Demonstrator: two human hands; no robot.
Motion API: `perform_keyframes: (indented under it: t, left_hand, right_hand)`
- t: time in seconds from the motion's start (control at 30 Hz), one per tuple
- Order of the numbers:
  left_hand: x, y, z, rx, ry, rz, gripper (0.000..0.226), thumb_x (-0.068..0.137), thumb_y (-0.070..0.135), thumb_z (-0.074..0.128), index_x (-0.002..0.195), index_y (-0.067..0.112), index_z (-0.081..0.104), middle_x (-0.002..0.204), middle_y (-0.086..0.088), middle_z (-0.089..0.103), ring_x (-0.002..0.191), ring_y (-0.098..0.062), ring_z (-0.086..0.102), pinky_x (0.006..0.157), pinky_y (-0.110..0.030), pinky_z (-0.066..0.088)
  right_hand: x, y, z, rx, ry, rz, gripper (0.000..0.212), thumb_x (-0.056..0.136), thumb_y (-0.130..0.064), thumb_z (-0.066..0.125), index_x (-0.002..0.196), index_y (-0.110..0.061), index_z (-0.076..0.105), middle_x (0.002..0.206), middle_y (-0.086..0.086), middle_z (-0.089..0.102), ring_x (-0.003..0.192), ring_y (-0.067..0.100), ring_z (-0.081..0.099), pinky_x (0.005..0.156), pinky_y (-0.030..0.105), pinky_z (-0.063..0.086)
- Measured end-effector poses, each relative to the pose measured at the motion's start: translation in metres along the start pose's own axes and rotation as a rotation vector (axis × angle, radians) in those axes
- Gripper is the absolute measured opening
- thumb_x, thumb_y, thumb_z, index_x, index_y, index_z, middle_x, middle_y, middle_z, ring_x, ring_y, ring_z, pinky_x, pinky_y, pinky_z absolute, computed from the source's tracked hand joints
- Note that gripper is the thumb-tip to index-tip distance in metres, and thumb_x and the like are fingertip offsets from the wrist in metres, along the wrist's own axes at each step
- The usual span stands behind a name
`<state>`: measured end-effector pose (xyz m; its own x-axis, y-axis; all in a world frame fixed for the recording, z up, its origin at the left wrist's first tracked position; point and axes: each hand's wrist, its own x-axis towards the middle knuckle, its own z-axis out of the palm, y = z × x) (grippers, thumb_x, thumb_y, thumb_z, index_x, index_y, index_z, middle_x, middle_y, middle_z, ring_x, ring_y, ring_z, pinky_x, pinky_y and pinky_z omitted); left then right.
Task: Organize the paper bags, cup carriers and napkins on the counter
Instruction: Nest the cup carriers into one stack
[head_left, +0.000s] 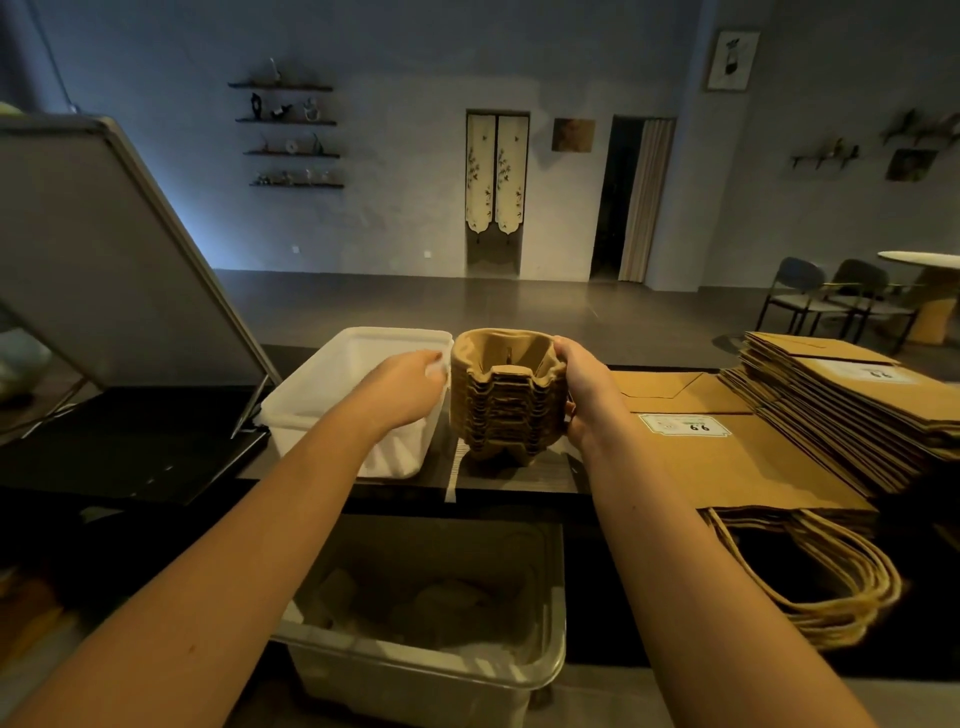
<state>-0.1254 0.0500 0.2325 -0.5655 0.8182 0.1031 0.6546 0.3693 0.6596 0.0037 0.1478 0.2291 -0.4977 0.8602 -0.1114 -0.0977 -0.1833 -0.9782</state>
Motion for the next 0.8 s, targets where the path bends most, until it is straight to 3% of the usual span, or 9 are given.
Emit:
perform_keyframes:
  t: [0.1, 0.2, 0.4, 0.6, 0.67, 0.73, 0.8]
  left_hand:
    - [0.001, 0.017, 0.002, -0.367, 0.176, 0.041, 0.048, 0.102, 0.037, 0.023, 0.147, 0.02, 0.023, 0.153, 0.0, 0.026, 0.14, -0.02, 0.024, 0.112, -0.034, 0.023]
    - [0.007, 0.029, 0.011, -0.633, 0.016, 0.005, 0.052, 0.101, 0.043, 0.025, 0.148, 0.022, 0.019, 0.154, -0.001, 0.022, 0.141, -0.022, 0.021, 0.114, -0.039, 0.019]
    - [0.011, 0.024, 0.036, -0.528, 0.007, -0.014, 0.048, 0.102, 0.013, 0.029, 0.148, 0.02, 0.02, 0.154, -0.002, 0.023, 0.141, -0.022, 0.022, 0.112, -0.039, 0.024]
    - [0.008, 0.022, 0.038, -0.492, 0.045, -0.027, 0.048, 0.101, 0.011, 0.028, 0.148, 0.021, 0.021, 0.154, -0.002, 0.024, 0.14, -0.023, 0.023, 0.112, -0.04, 0.027]
    - [0.004, 0.027, 0.036, -0.5, 0.064, -0.029, 0.048, 0.102, 0.013, 0.029, 0.148, 0.02, 0.02, 0.153, -0.003, 0.024, 0.14, -0.022, 0.024, 0.111, -0.037, 0.027]
    - [0.0, 0.033, 0.035, -0.507, 0.099, -0.017, 0.048, 0.102, 0.019, 0.03, 0.148, 0.02, 0.019, 0.154, -0.003, 0.024, 0.139, -0.022, 0.026, 0.106, -0.032, 0.03]
    - [-0.007, 0.039, 0.032, -0.493, 0.141, 0.004, 0.049, 0.102, 0.025, 0.032, 0.148, 0.022, 0.018, 0.154, -0.002, 0.021, 0.137, -0.021, 0.029, 0.093, -0.025, 0.034]
  right_hand:
    - [0.002, 0.001, -0.001, -0.018, 0.011, 0.015, 0.026, 0.101, -0.027, 0.036, 0.105, -0.014, 0.058, 0.082, 0.001, 0.053, 0.074, 0.011, 0.046, 0.06, 0.024, 0.039]
    - [0.005, 0.005, -0.002, 0.019, -0.009, 0.027, 0.026, 0.1, -0.03, 0.036, 0.097, -0.015, 0.058, 0.079, 0.001, 0.055, 0.072, 0.011, 0.048, 0.061, 0.024, 0.04]
    - [0.014, 0.017, 0.001, 0.06, -0.021, -0.057, 0.033, 0.1, -0.031, 0.032, 0.099, -0.011, 0.059, 0.094, 0.01, 0.06, 0.09, 0.022, 0.056, 0.074, 0.031, 0.048]
    - [0.01, 0.018, 0.001, 0.034, -0.023, -0.051, 0.036, 0.1, -0.034, 0.032, 0.09, -0.014, 0.059, 0.094, 0.01, 0.06, 0.09, 0.021, 0.056, 0.081, 0.034, 0.049]
    - [0.005, 0.018, 0.001, 0.065, -0.016, -0.028, 0.042, 0.101, -0.042, 0.029, 0.1, -0.015, 0.06, 0.093, 0.008, 0.061, 0.087, 0.018, 0.056, 0.078, 0.033, 0.048]
    - [-0.001, 0.02, 0.0, 0.052, 0.016, -0.04, 0.049, 0.1, -0.048, 0.026, 0.123, -0.017, 0.056, 0.106, 0.004, 0.061, 0.095, 0.015, 0.055, 0.072, 0.025, 0.044]
    - [-0.006, 0.022, -0.002, -0.009, 0.061, -0.089, 0.052, 0.1, -0.049, 0.025, 0.139, -0.021, 0.044, 0.133, 0.004, 0.051, 0.122, 0.019, 0.046, 0.09, 0.028, 0.037]
